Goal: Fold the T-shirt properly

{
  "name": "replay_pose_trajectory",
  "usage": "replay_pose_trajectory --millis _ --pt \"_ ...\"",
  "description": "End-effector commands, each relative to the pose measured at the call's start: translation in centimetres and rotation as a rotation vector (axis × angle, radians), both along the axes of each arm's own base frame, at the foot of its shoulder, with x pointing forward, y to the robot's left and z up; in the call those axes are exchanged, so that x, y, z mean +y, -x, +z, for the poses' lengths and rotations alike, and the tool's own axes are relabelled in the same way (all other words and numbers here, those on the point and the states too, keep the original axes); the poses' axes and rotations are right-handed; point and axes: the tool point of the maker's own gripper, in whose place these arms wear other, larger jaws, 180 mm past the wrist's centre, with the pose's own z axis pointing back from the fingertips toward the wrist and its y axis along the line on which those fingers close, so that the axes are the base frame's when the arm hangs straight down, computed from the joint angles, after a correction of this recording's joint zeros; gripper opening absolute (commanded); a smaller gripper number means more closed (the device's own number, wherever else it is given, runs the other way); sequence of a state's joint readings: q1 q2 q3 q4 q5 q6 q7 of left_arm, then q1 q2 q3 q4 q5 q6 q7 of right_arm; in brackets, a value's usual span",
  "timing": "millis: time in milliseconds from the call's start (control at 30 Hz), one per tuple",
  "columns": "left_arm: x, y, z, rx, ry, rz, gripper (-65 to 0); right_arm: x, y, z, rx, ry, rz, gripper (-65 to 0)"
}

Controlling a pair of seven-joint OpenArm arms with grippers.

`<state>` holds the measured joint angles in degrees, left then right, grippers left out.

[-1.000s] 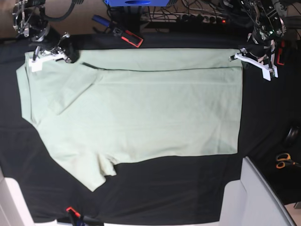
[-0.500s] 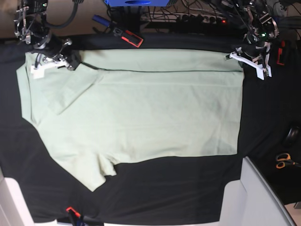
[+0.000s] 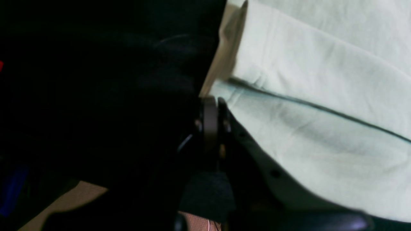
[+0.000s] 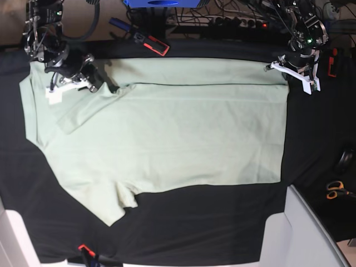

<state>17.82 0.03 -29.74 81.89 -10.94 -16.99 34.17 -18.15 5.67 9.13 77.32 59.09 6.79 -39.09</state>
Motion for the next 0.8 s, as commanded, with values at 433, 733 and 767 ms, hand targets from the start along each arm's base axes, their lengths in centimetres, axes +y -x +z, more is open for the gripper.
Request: replay_pose_trajectory --millis 433,733,767 --pt "0.3 0.7 -0.1 0.032 -0.011 0.0 -65.0 0.5 -4.8 2.3 -0.064 -0.03 -0.029 -64.9" --pt "0.3 0.7 -0.1 0.032 -0.011 0.001 -65.0 1.6 -7.6 3.5 -0.072 -0.066 -0.062 -64.9" --pt "0.3 0.7 -0.1 0.032 -0.011 0.001 -65.0 1.6 -7.9 3.7 -0.076 -0.066 -0.064 -64.9"
